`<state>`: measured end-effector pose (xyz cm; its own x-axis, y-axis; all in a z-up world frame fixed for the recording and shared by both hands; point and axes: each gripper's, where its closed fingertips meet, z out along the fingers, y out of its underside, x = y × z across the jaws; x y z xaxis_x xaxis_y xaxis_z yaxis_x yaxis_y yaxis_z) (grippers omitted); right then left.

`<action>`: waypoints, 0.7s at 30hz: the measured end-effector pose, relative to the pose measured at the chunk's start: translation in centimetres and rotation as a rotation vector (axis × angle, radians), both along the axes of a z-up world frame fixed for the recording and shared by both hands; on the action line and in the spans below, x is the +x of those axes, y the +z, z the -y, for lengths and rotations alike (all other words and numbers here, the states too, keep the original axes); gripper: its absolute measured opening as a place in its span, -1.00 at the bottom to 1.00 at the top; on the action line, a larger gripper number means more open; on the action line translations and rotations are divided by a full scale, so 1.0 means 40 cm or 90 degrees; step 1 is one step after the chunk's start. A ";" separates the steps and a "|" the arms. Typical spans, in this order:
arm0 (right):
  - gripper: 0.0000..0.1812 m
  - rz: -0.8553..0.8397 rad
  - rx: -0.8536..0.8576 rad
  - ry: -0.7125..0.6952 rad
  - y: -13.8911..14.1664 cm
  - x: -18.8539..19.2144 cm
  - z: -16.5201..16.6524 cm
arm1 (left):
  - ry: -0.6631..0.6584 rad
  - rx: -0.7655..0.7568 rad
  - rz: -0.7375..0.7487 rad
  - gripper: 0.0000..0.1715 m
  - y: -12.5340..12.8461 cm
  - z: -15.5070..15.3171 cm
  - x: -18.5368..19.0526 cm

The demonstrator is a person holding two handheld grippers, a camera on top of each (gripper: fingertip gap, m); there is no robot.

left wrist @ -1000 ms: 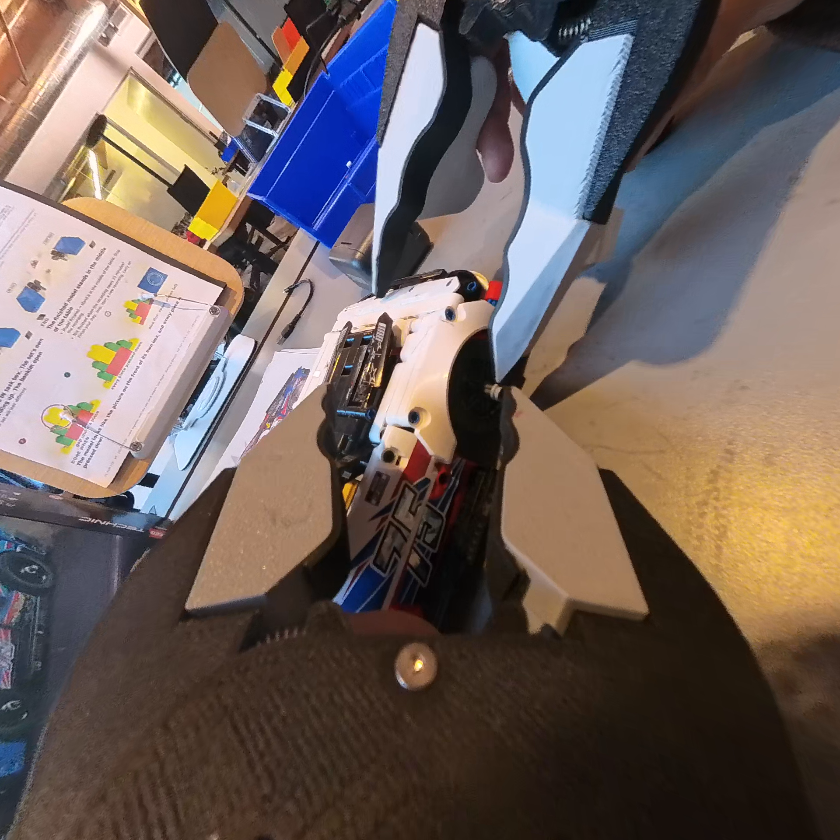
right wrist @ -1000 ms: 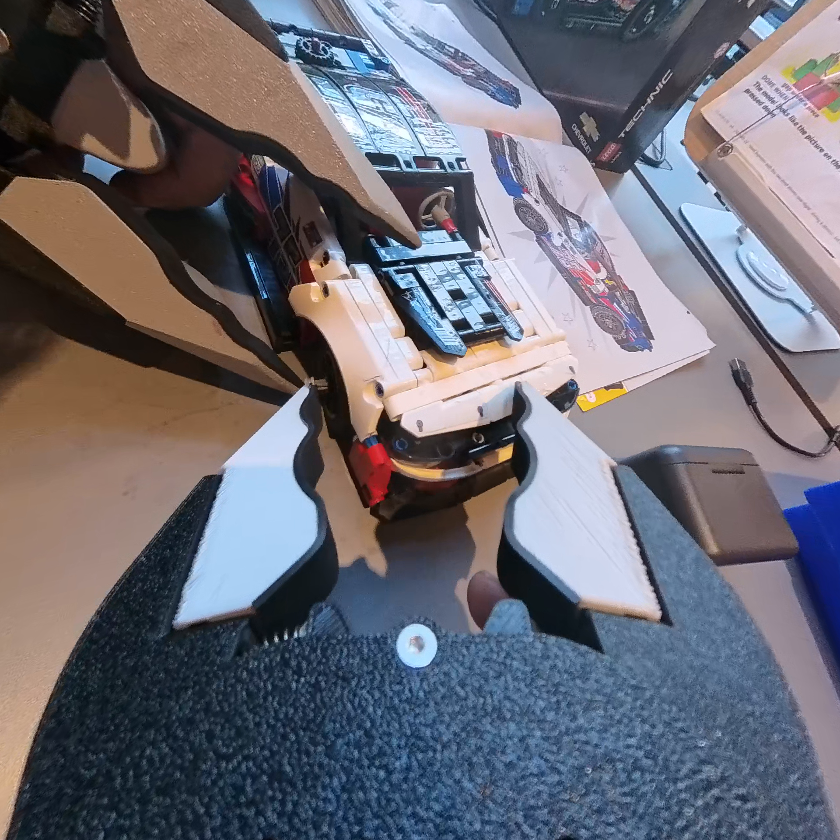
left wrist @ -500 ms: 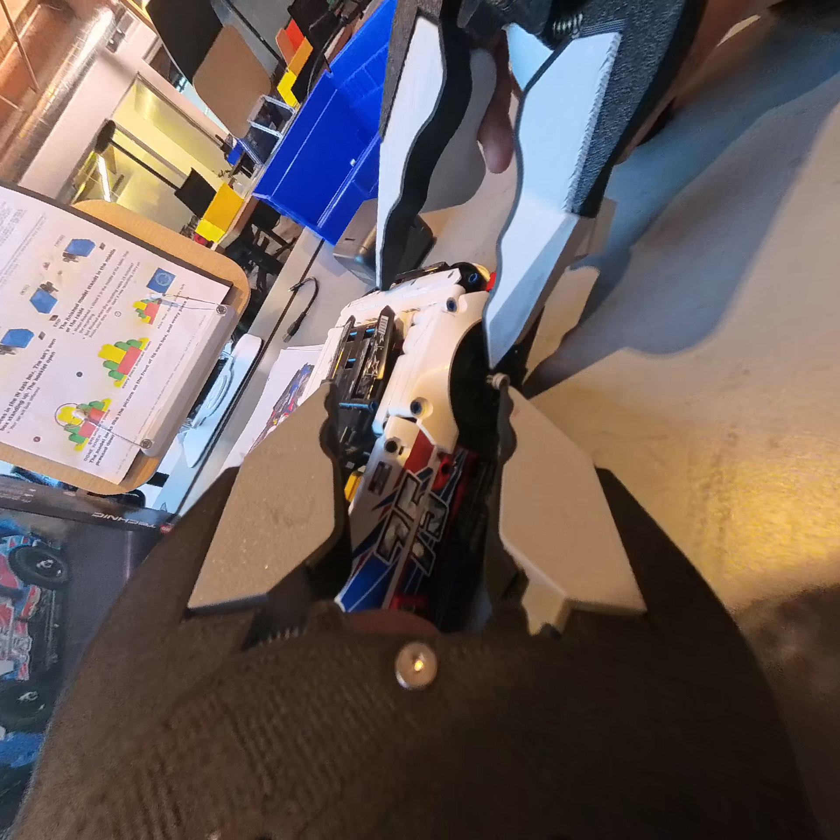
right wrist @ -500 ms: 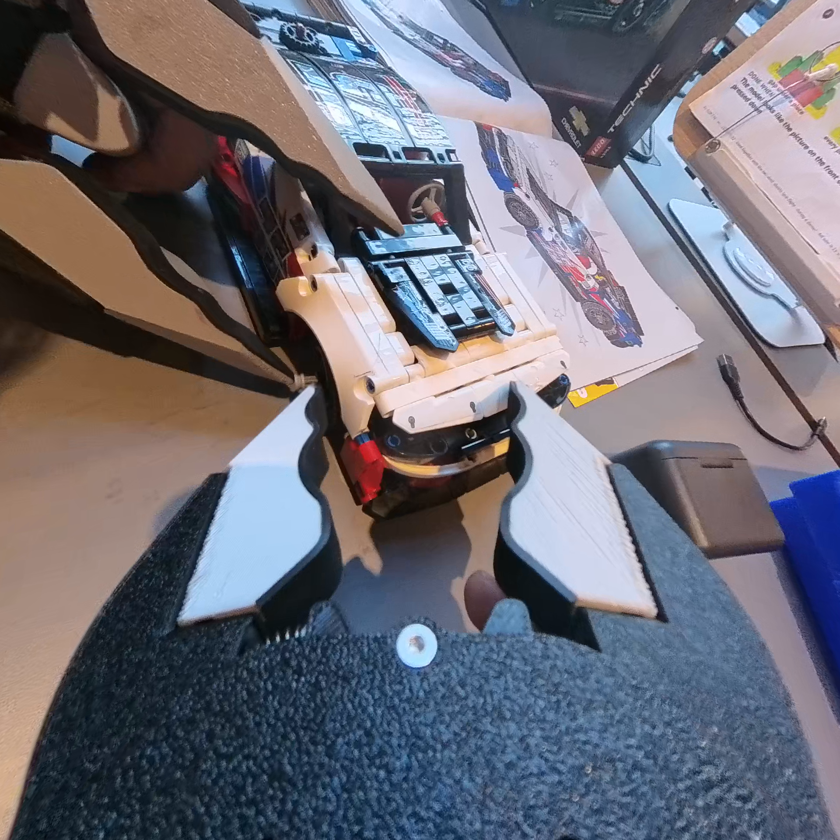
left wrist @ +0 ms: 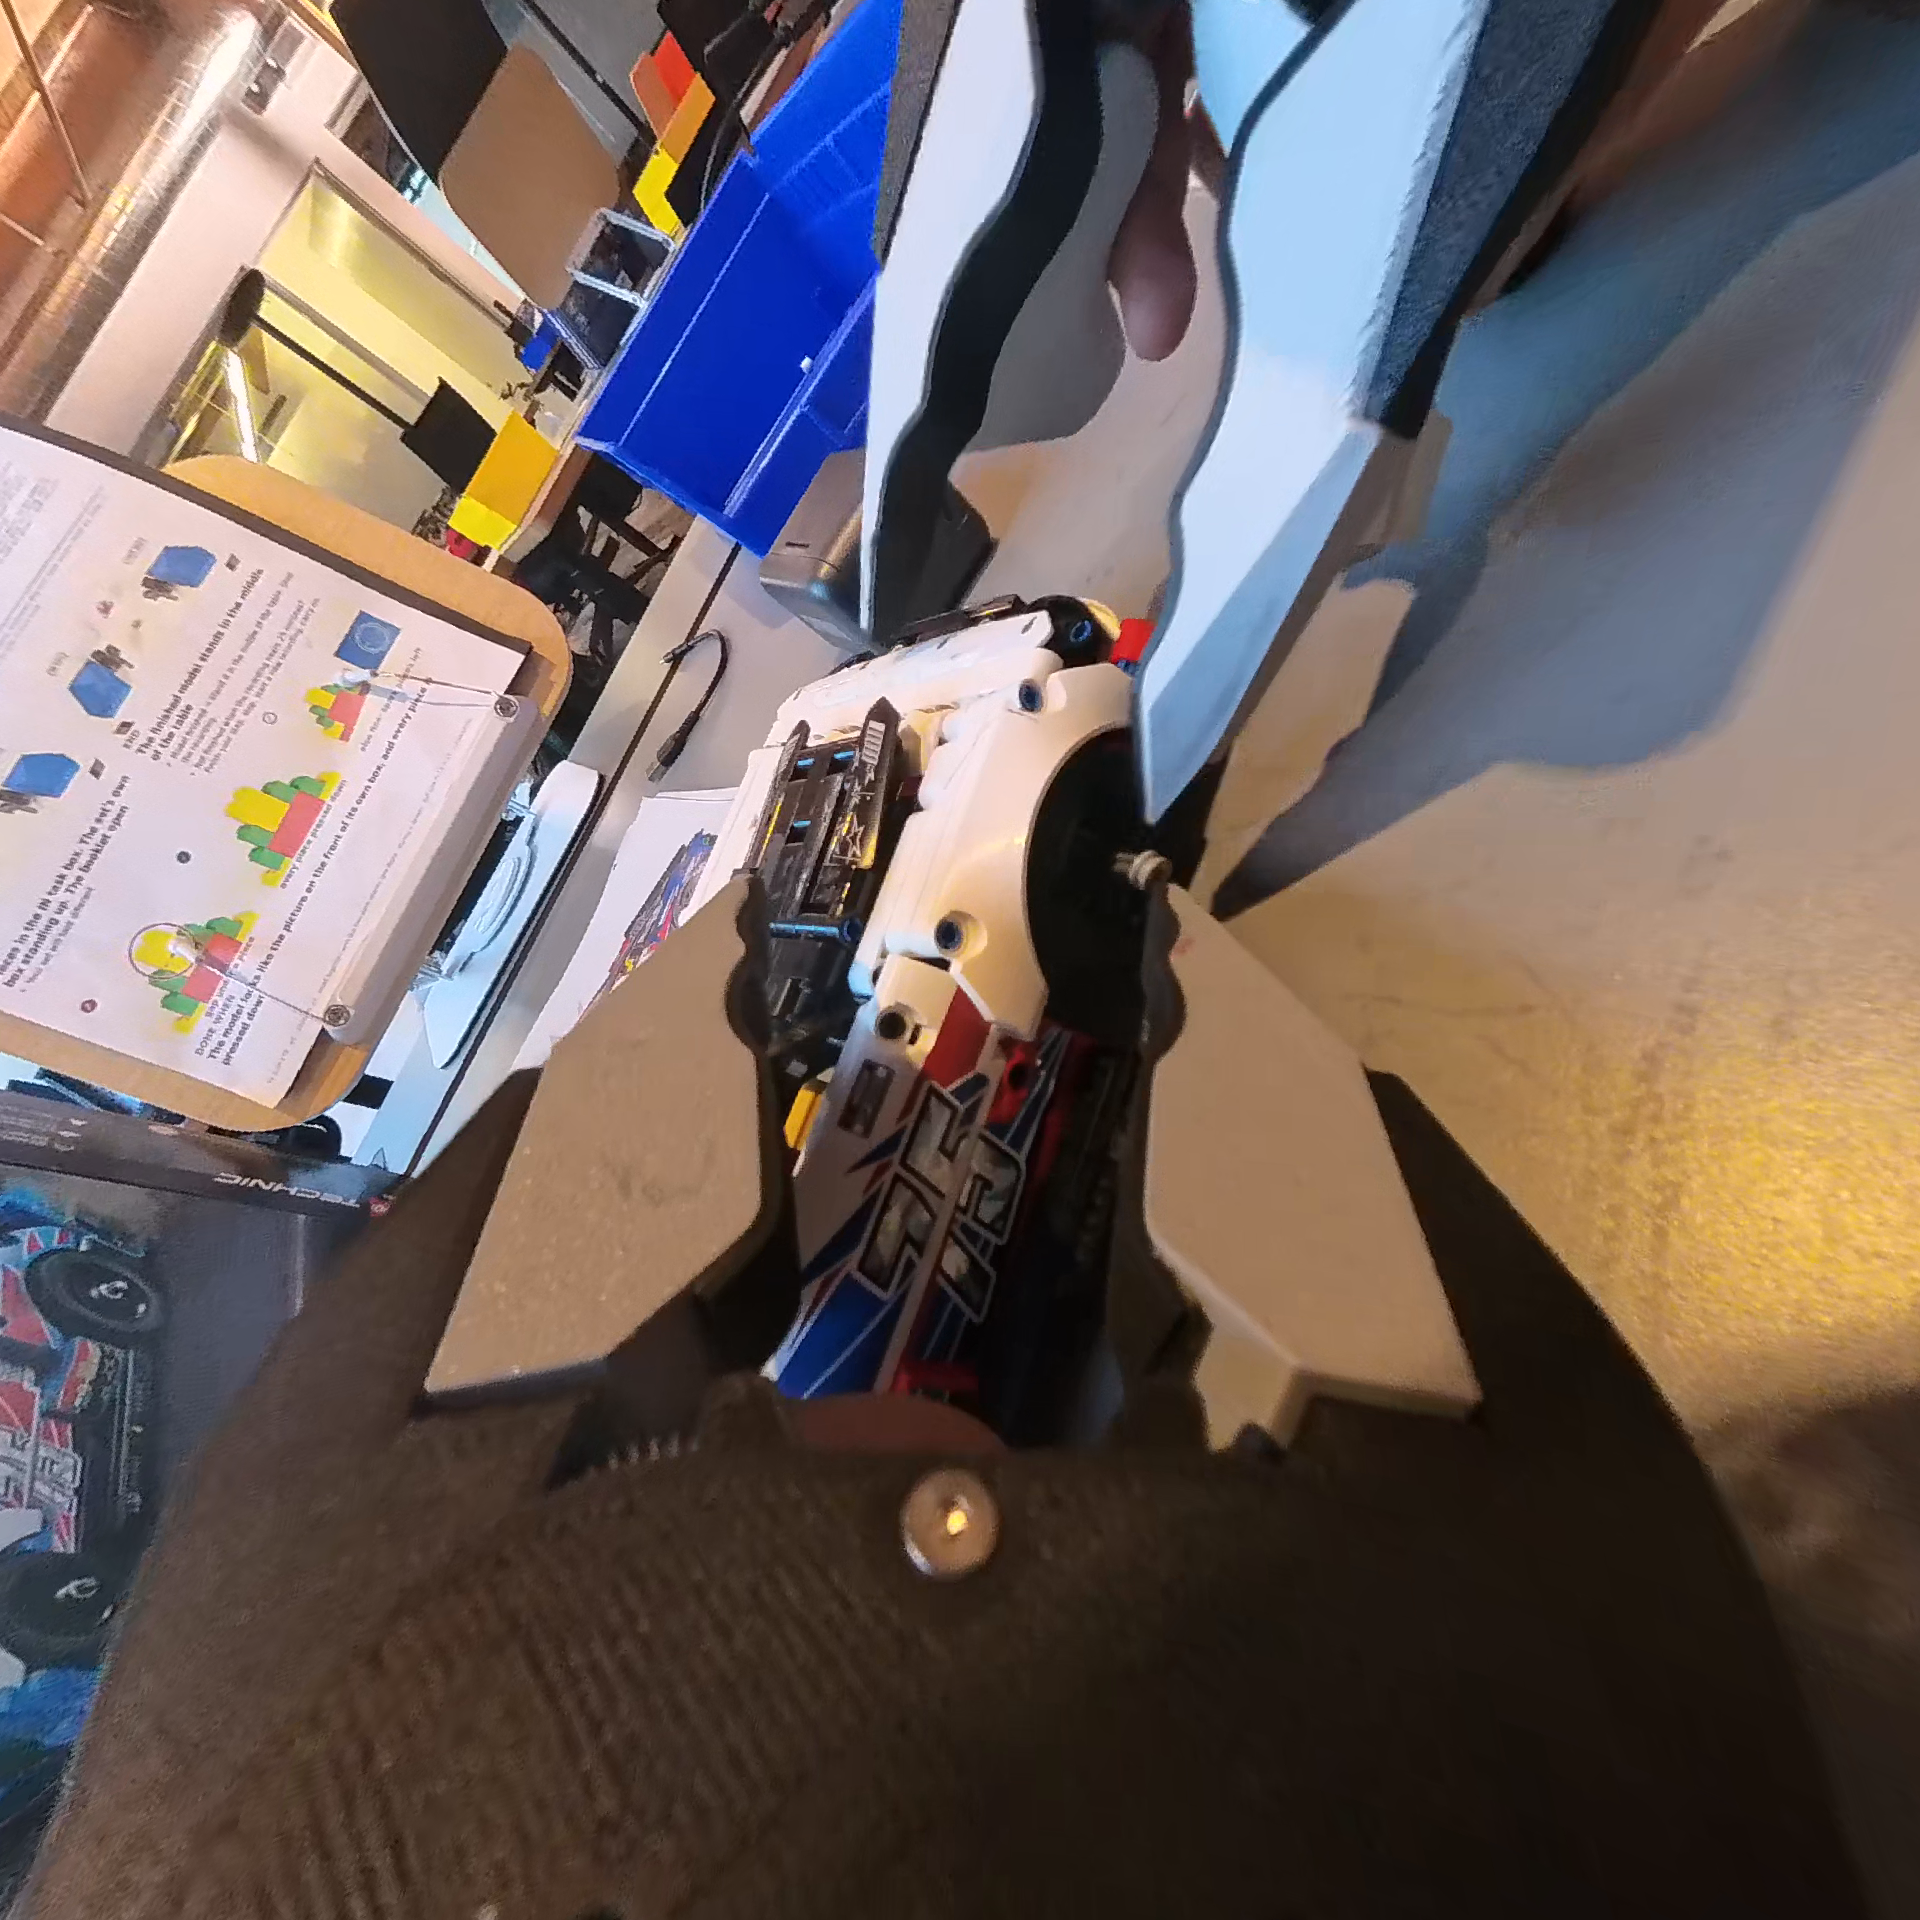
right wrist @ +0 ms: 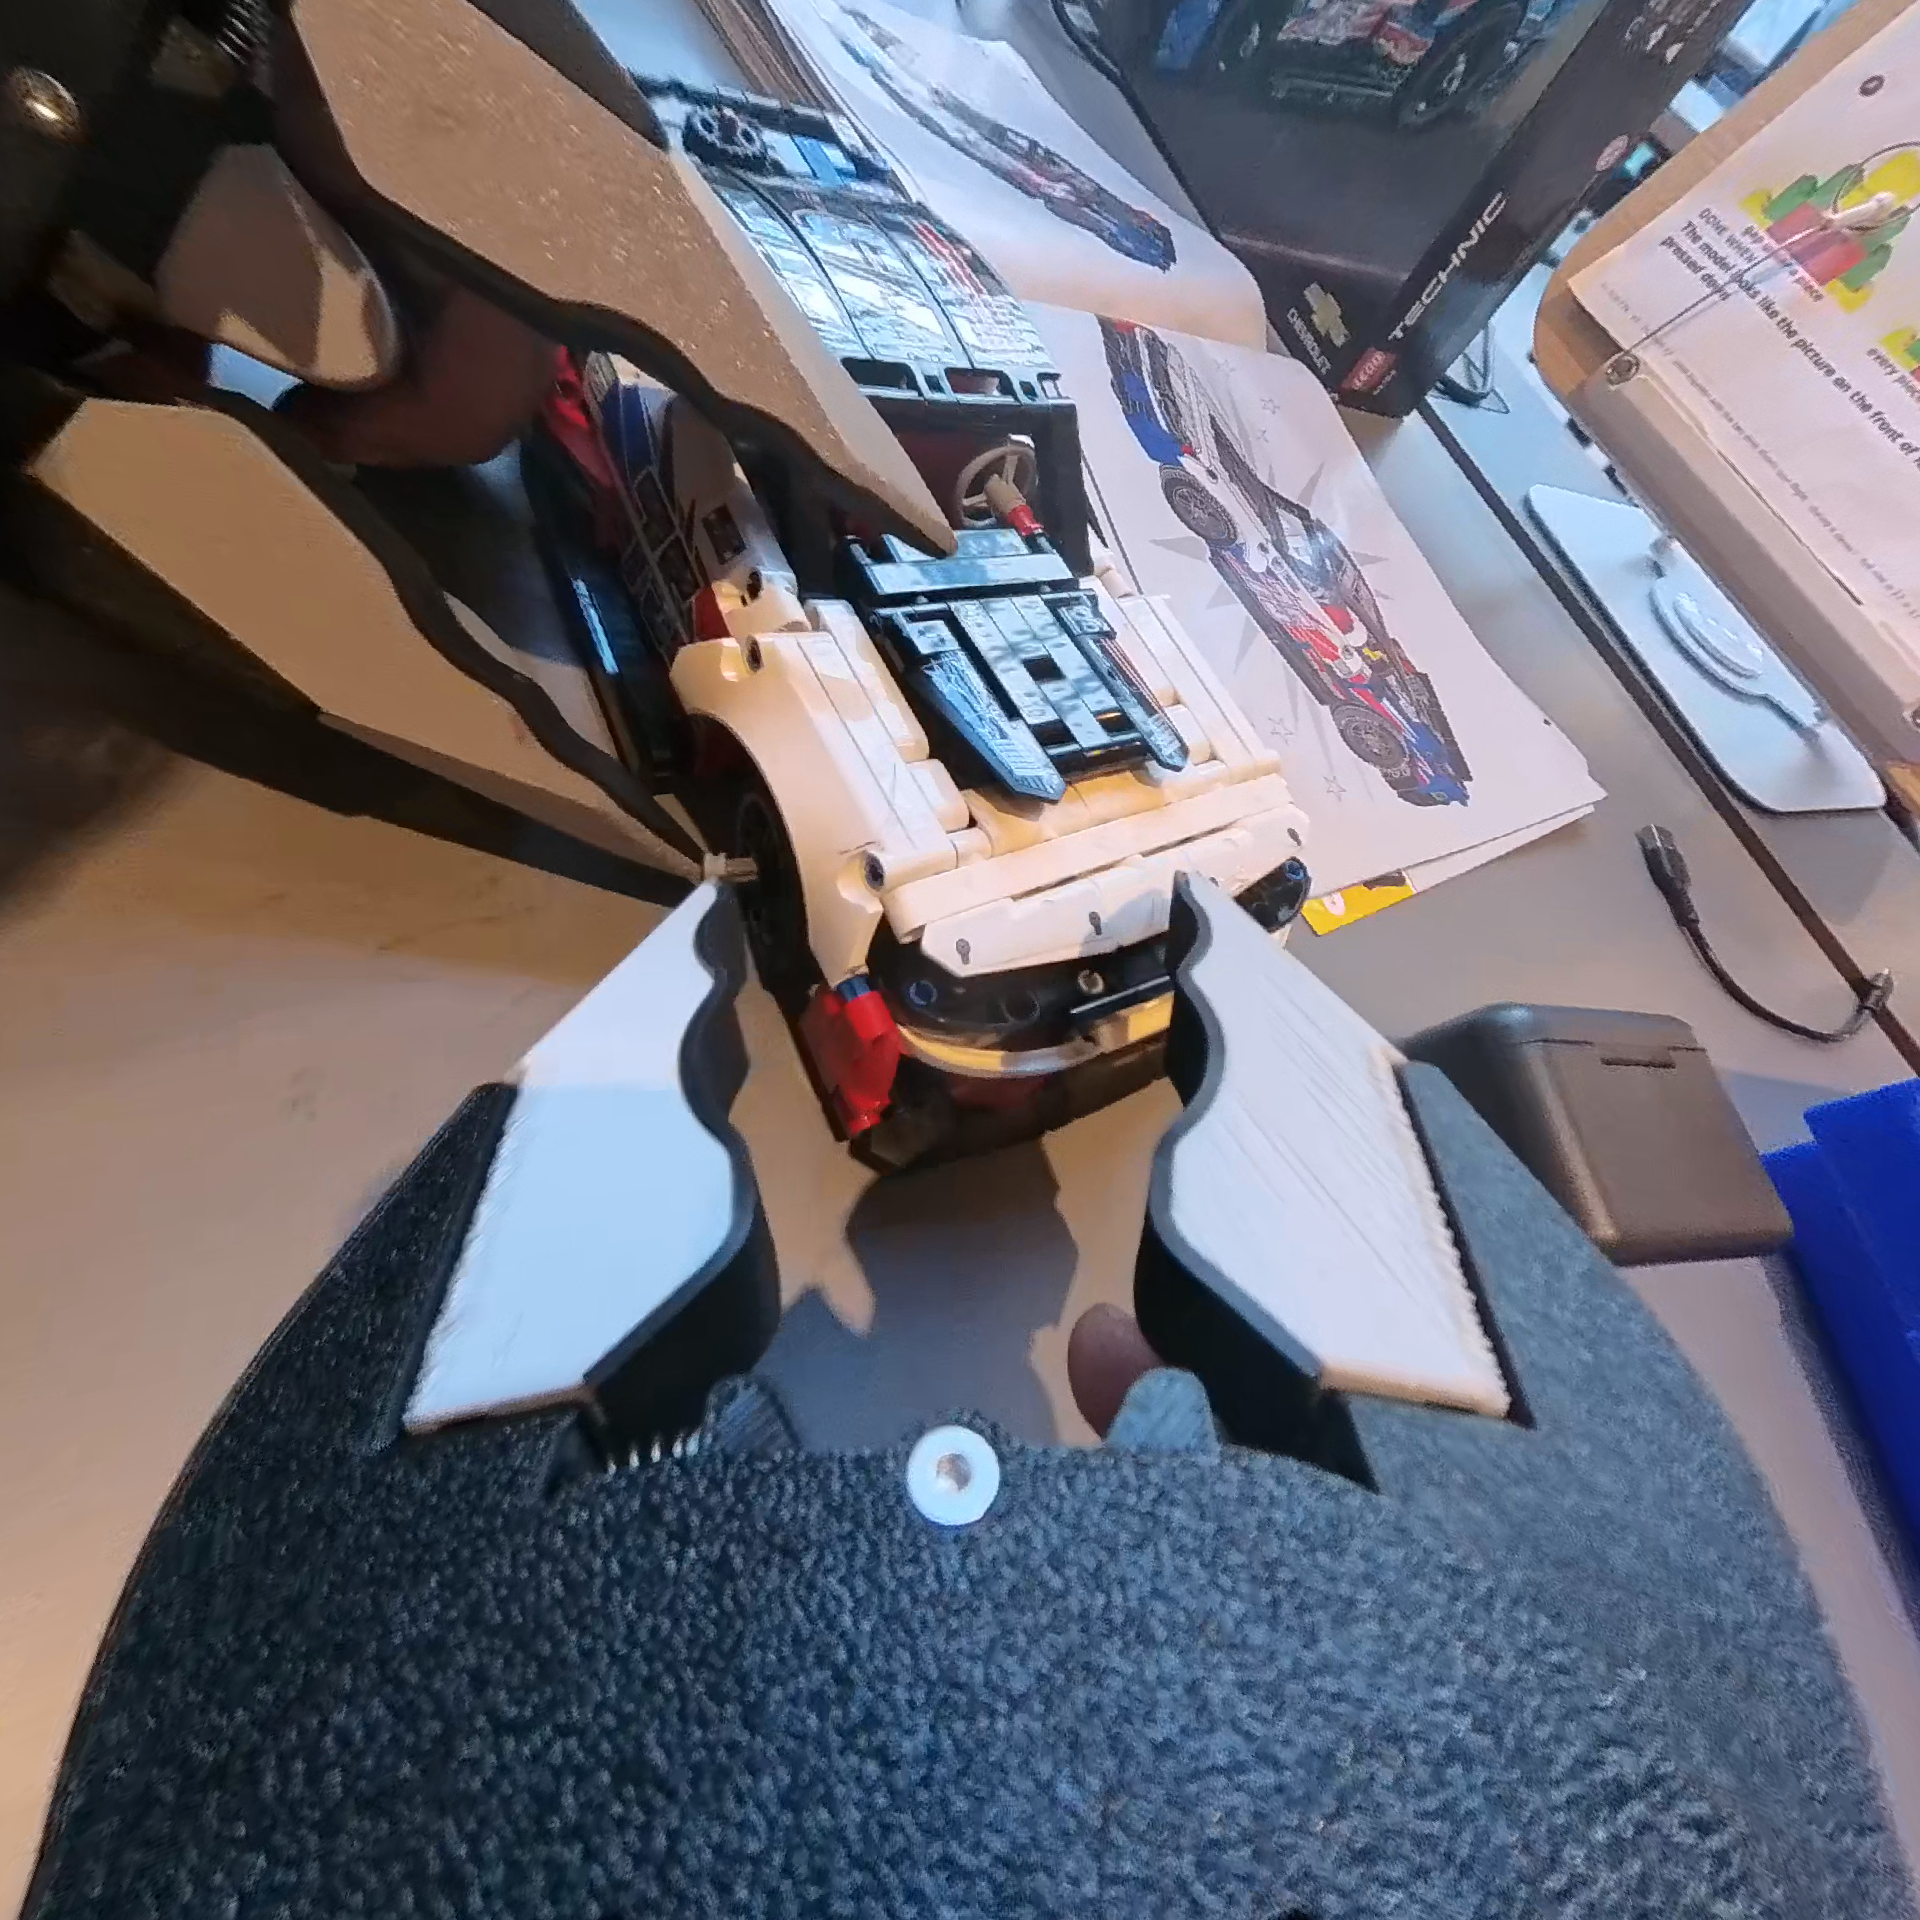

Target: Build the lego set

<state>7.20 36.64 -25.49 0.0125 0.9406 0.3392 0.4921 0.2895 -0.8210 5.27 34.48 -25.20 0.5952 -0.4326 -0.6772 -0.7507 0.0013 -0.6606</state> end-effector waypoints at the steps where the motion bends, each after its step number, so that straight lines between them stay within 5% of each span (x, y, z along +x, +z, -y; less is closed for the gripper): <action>1: -0.15 -0.004 -0.003 0.001 0.003 0.002 0.002 | 0.000 0.000 0.000 -0.19 0.000 0.000 0.000; 21: -0.16 0.023 0.022 0.014 -0.014 -0.012 0.016 | 0.001 0.003 -0.005 -0.19 -0.001 -0.003 0.003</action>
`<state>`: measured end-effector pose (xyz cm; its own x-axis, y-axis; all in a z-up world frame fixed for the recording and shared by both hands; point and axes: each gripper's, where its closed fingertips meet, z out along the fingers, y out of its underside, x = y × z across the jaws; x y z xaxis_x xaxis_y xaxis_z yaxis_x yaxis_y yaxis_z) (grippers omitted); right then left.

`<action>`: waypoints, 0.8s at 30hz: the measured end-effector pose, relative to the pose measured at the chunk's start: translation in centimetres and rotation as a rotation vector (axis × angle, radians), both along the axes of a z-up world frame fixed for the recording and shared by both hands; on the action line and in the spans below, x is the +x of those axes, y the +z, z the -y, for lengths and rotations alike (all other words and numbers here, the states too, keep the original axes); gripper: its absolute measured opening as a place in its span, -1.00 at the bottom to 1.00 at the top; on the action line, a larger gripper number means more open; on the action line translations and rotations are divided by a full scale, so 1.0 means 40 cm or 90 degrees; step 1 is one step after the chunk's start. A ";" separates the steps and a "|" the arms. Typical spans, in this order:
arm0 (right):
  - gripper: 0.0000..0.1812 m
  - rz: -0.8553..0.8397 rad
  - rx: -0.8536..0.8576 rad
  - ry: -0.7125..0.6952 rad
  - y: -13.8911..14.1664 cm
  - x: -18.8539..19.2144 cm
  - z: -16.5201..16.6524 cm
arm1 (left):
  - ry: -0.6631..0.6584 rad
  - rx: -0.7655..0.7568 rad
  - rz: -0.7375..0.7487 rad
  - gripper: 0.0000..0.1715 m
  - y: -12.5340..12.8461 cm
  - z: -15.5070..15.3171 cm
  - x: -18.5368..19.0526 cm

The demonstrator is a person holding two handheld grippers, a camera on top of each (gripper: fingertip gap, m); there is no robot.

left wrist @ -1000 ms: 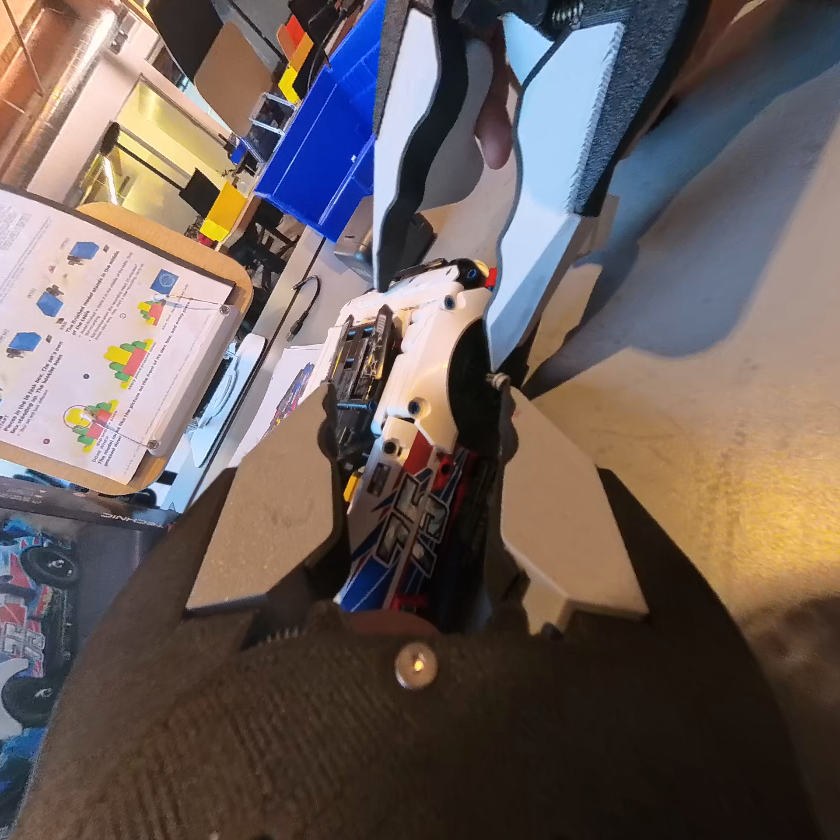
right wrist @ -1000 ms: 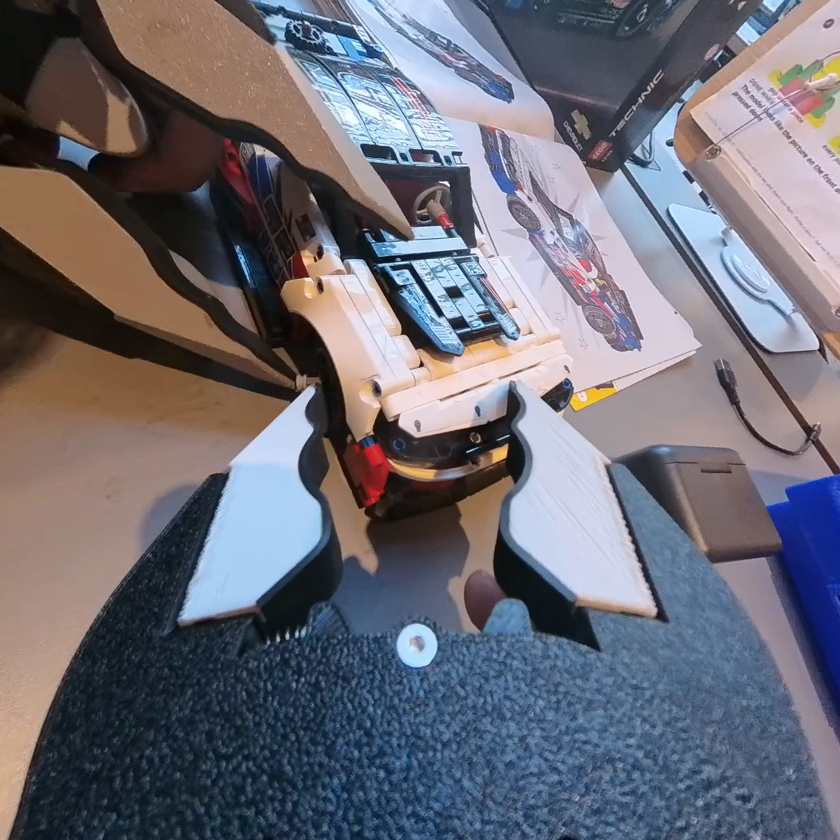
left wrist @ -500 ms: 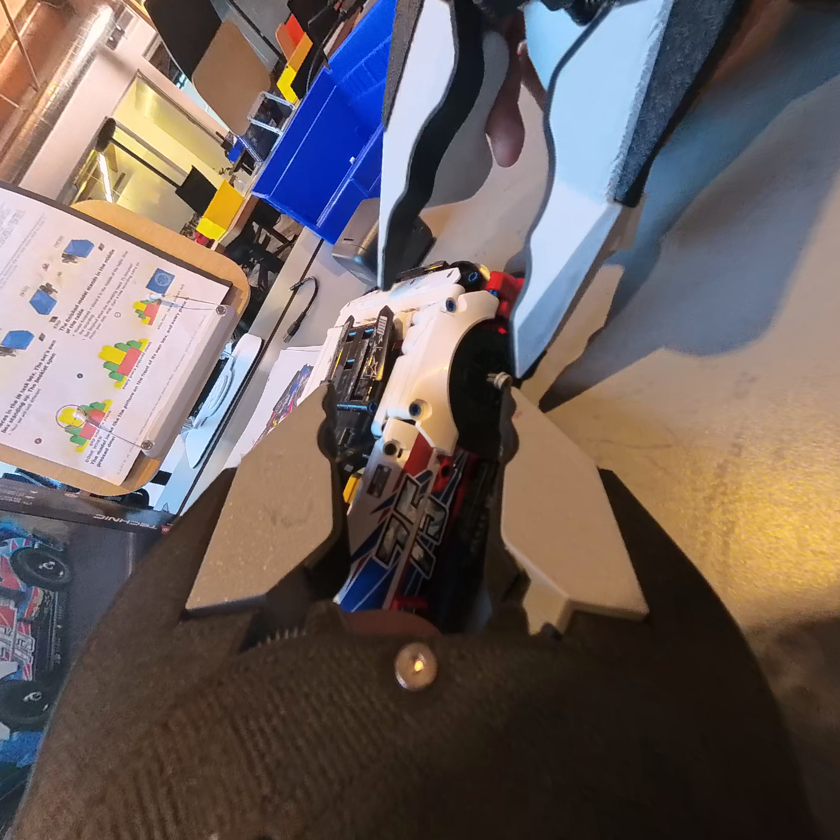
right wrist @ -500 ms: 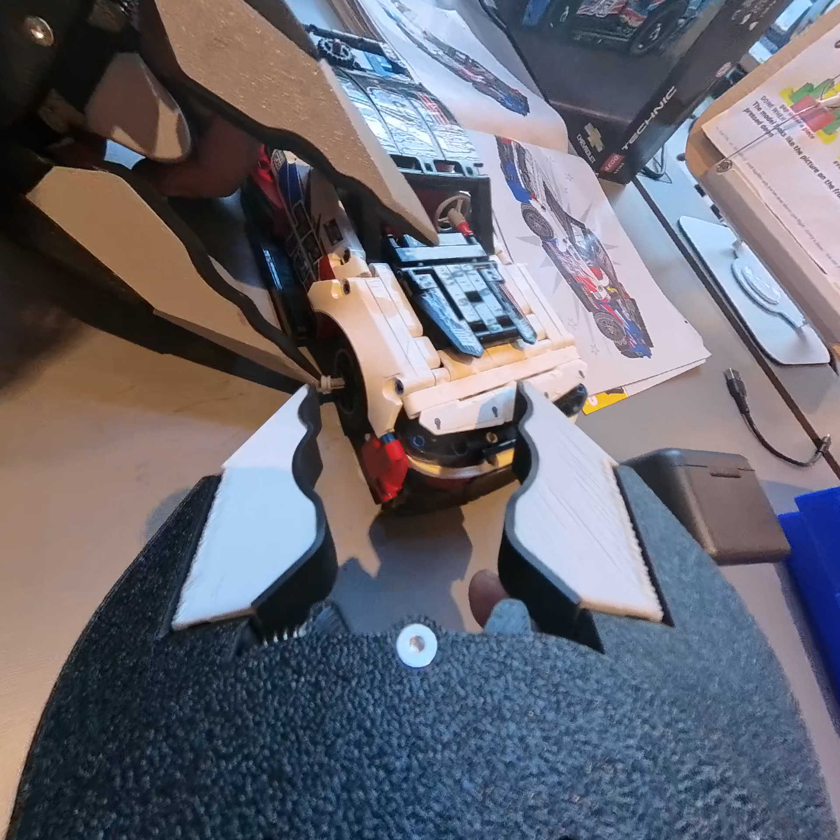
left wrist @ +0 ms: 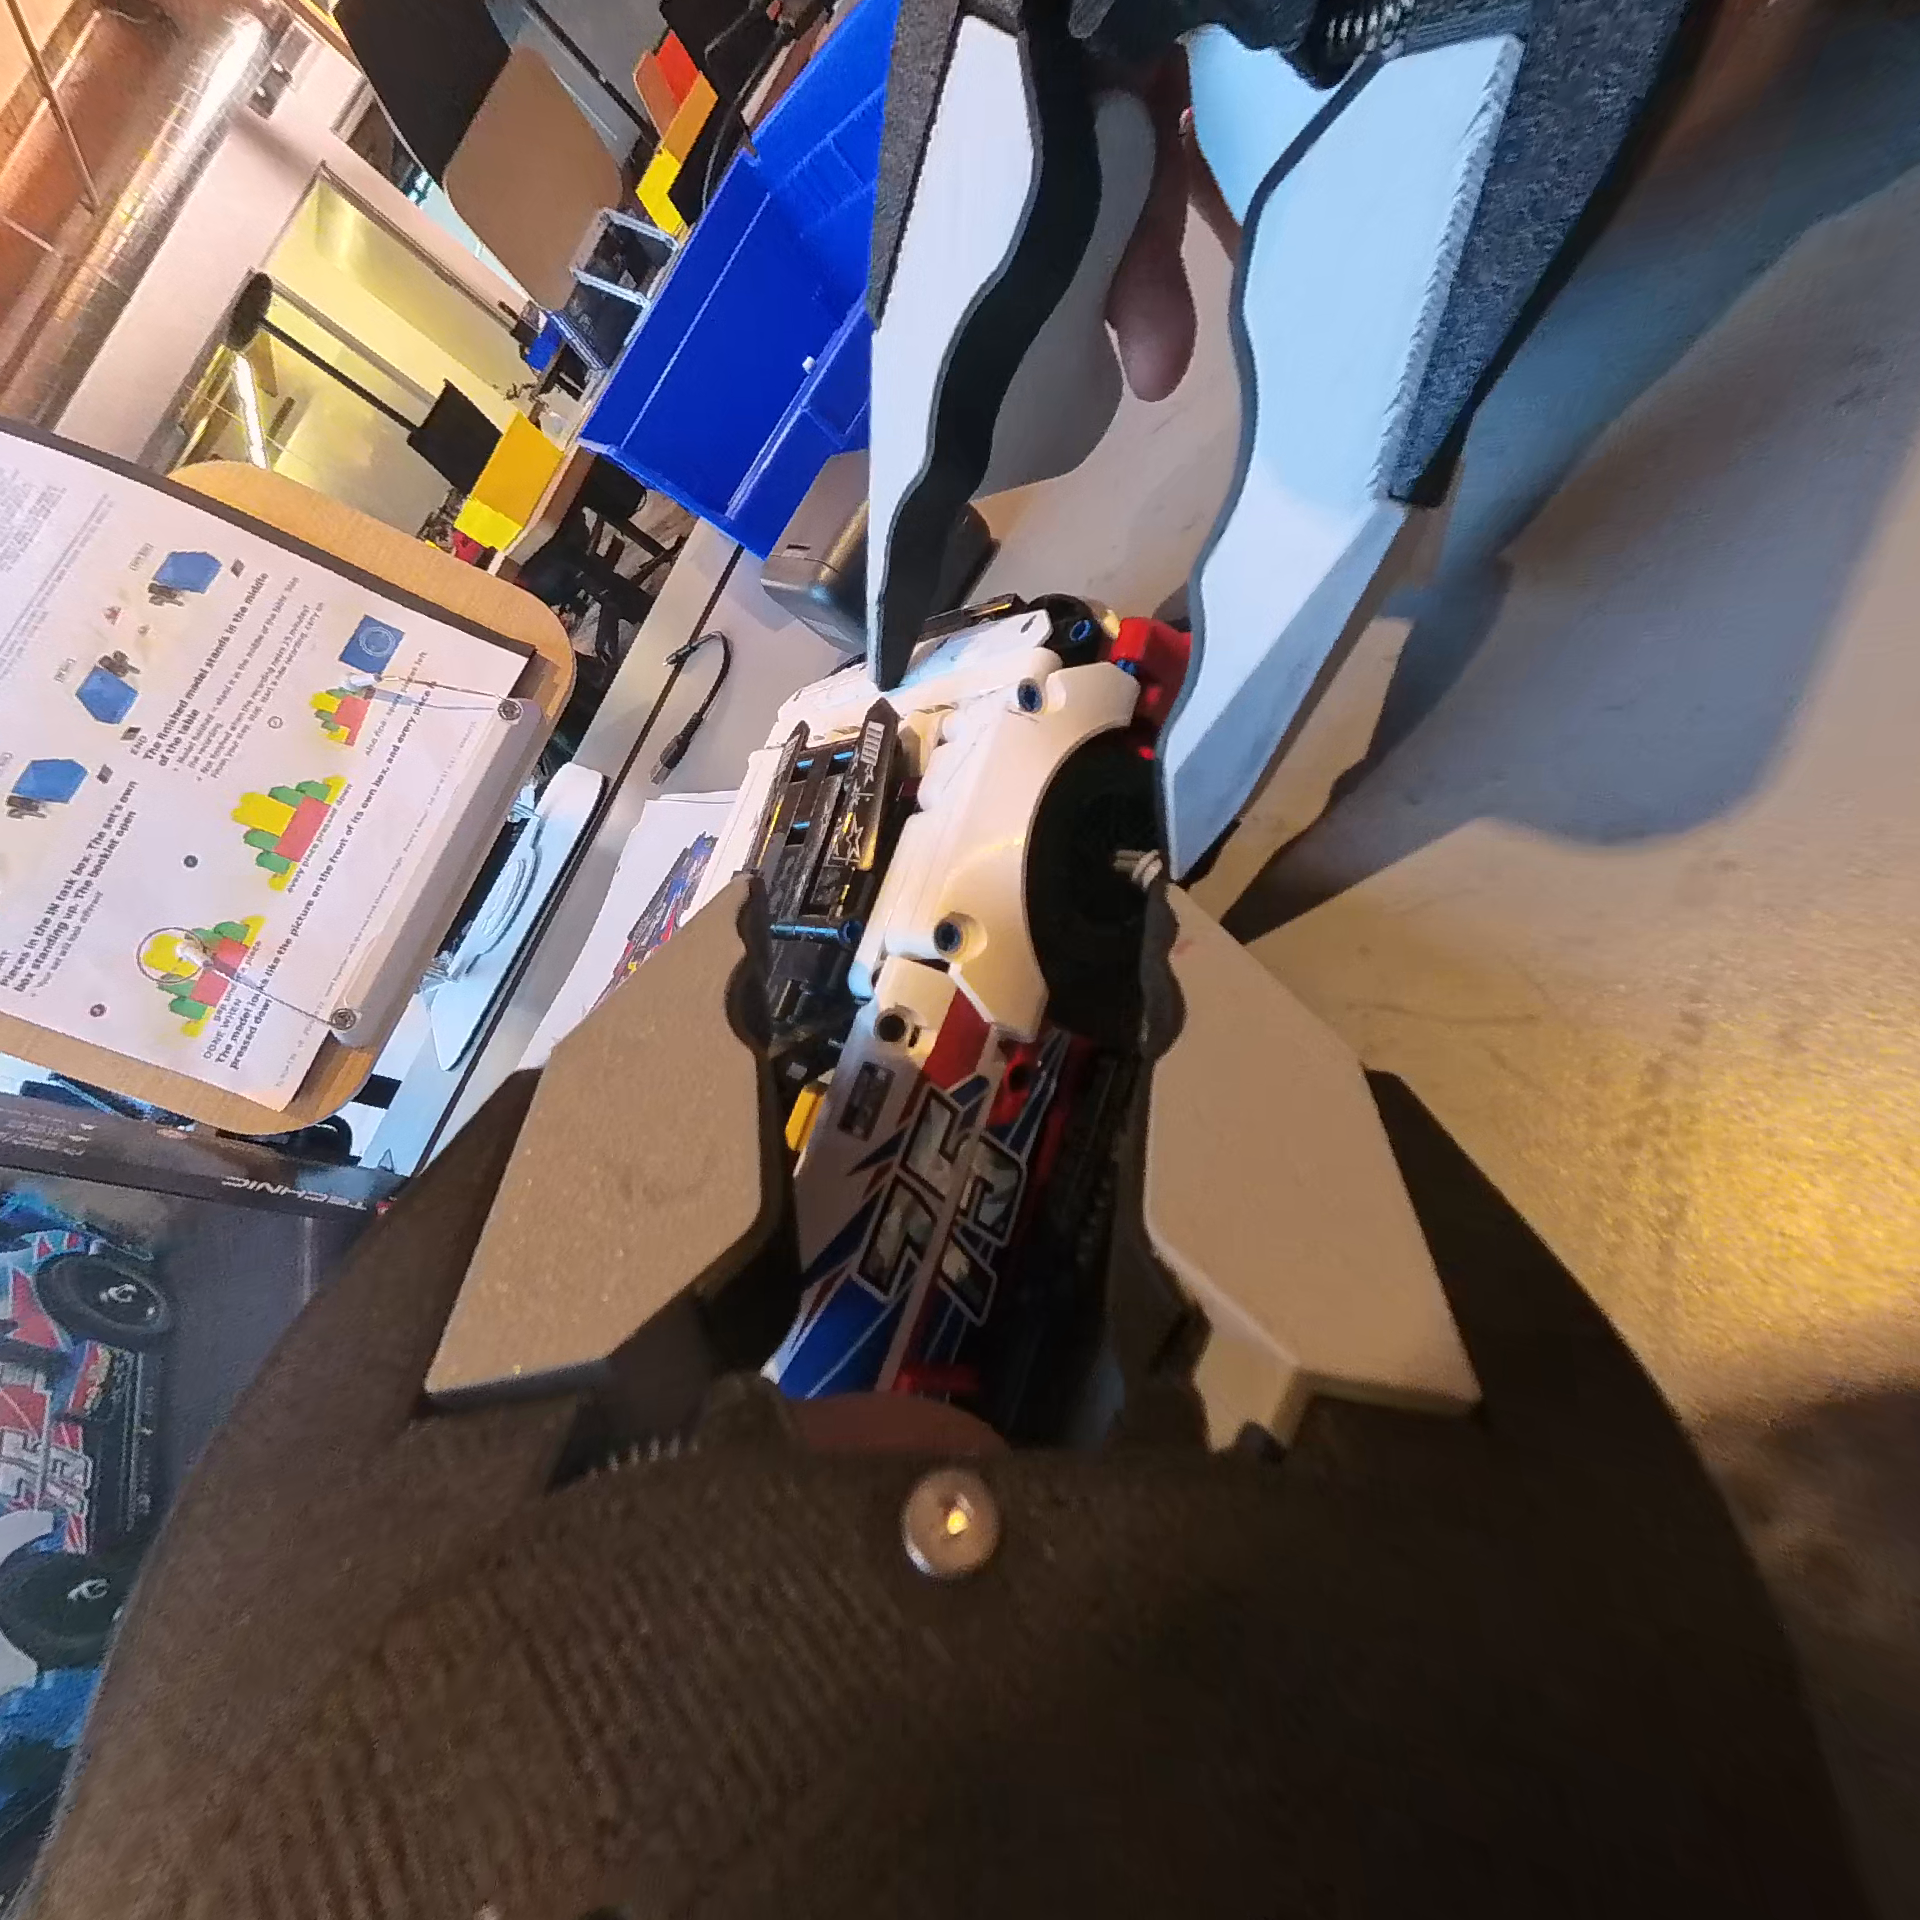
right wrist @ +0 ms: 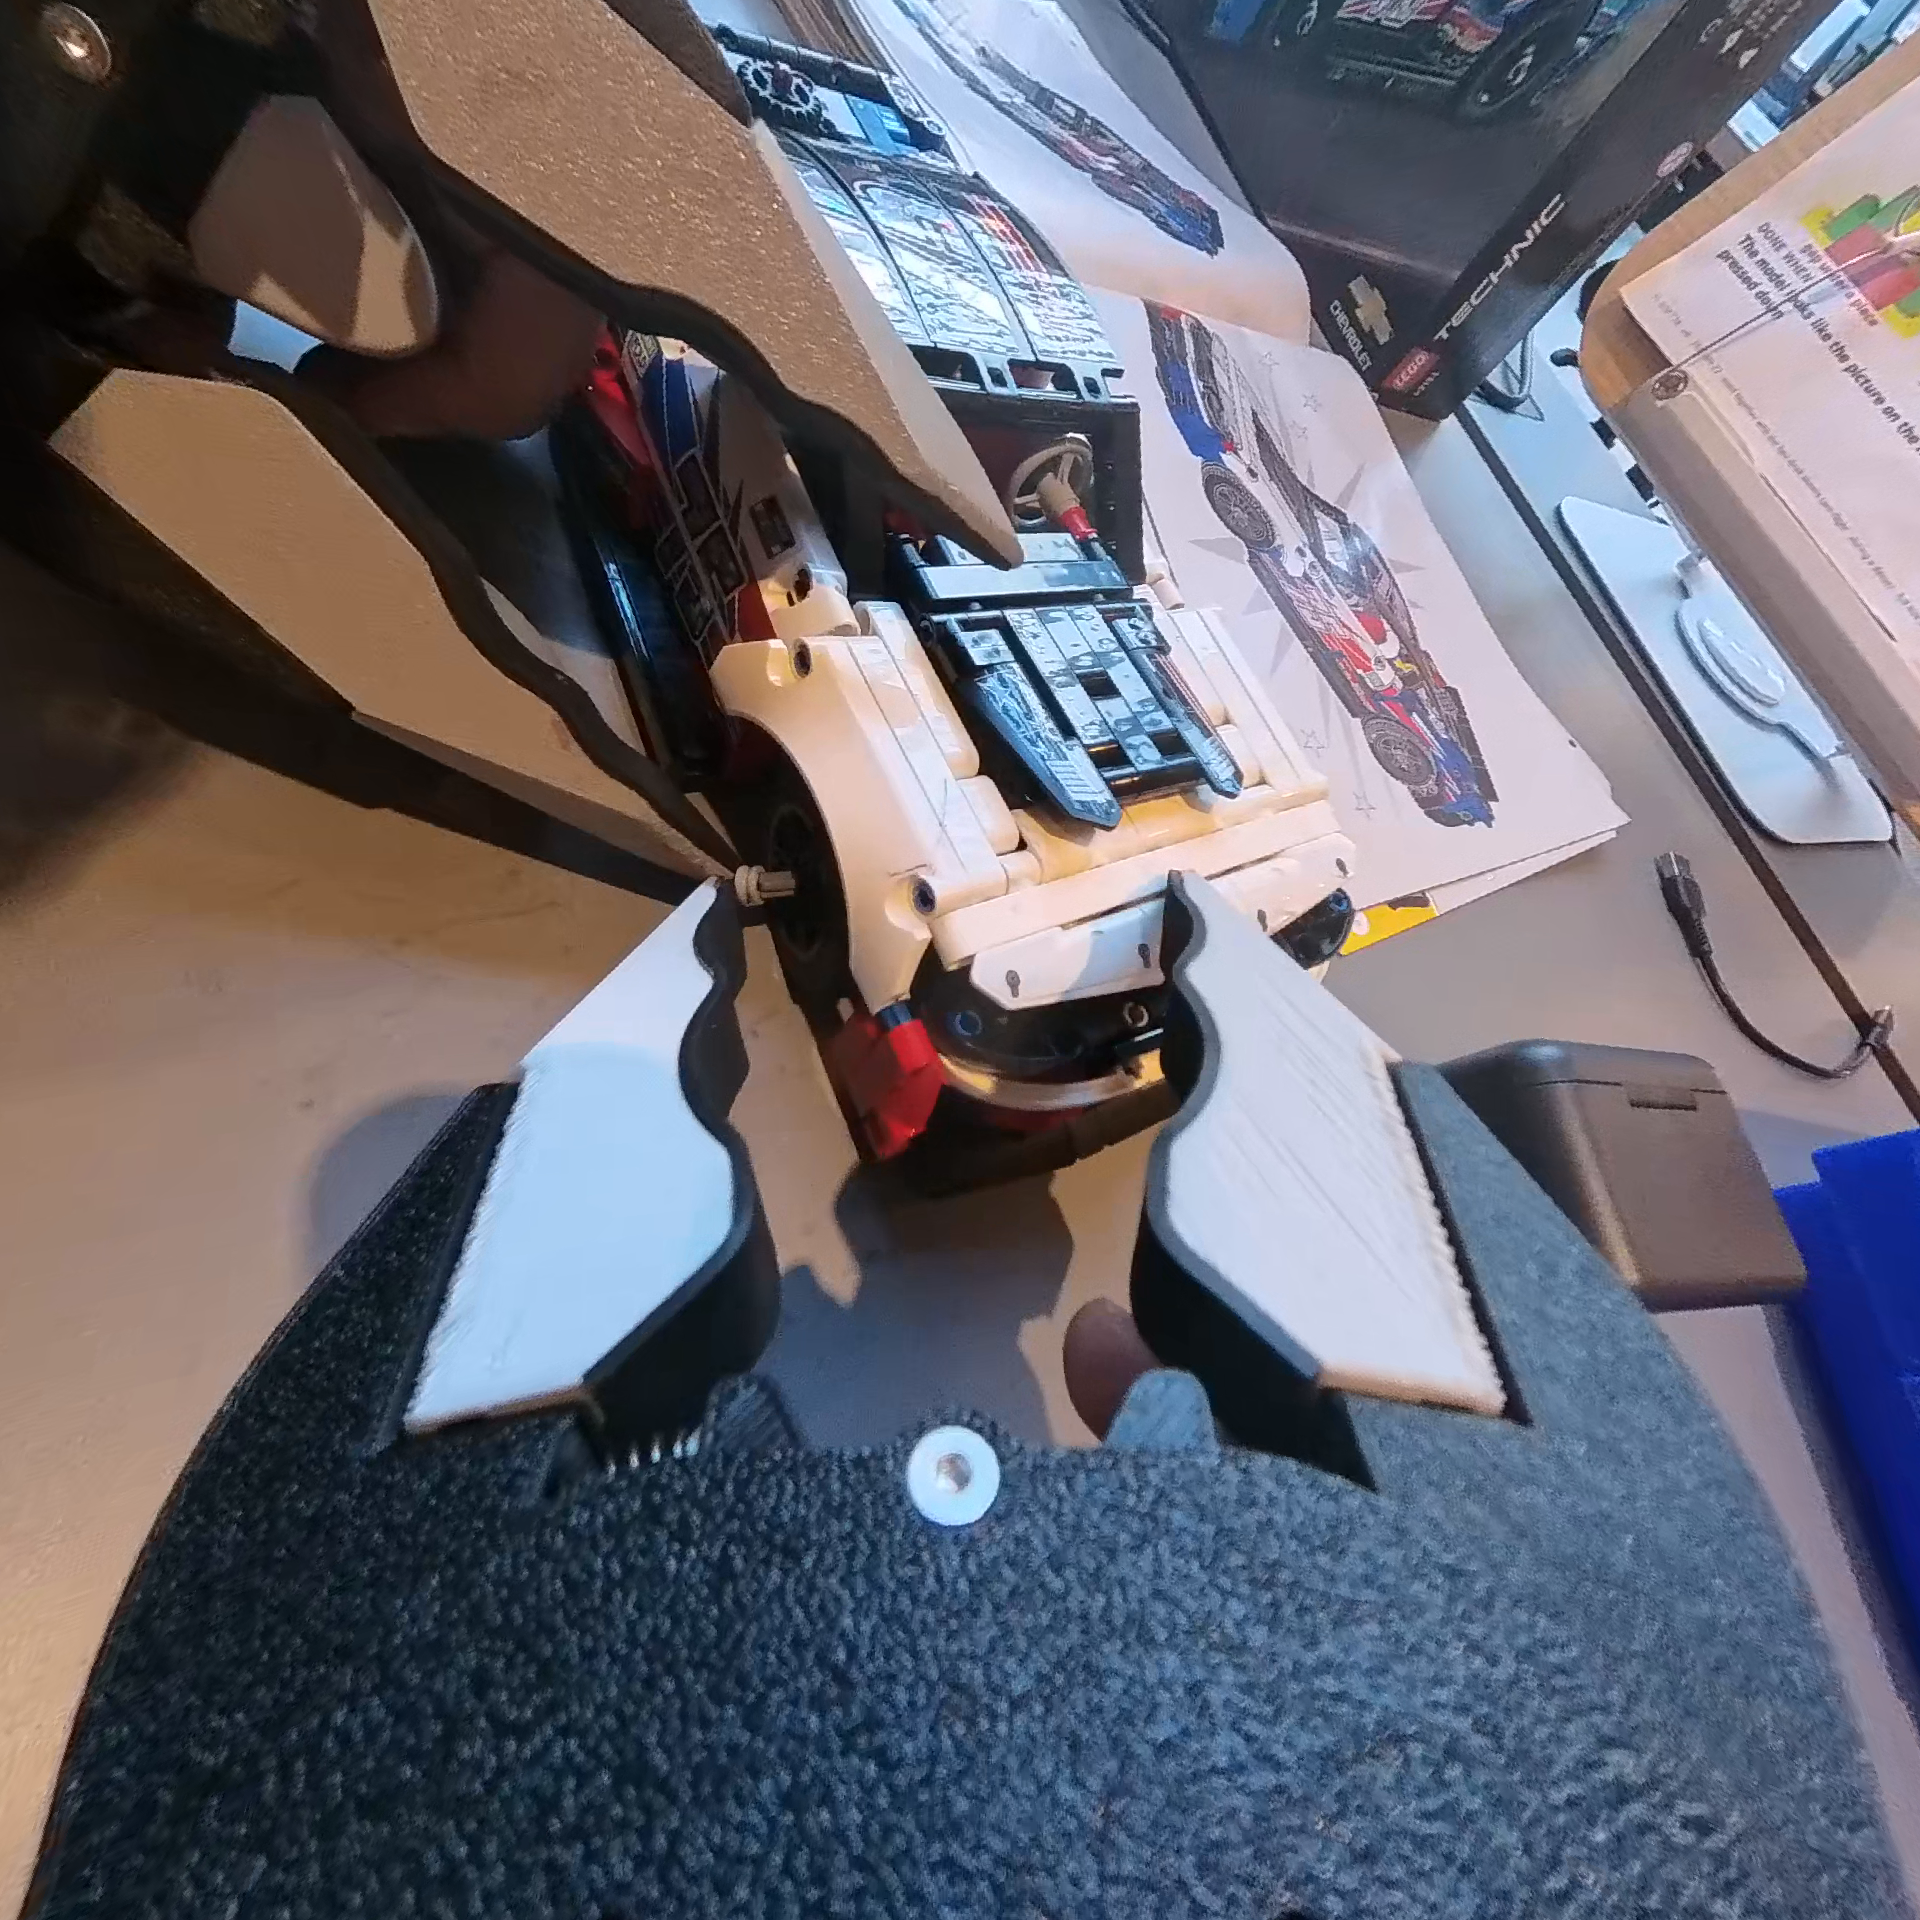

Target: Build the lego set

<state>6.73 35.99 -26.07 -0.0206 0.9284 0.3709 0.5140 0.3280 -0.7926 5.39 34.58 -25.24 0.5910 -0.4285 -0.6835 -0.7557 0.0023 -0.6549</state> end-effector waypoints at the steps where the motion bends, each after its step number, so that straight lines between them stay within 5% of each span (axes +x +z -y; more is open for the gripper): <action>1: -0.18 -0.003 -0.003 0.002 0.002 0.001 0.001 | 0.000 -0.001 0.001 -0.19 0.000 0.000 0.000; 24: -0.22 -0.005 -0.008 0.005 0.003 0.002 0.000 | -0.006 -0.011 0.017 -0.22 0.003 0.000 0.003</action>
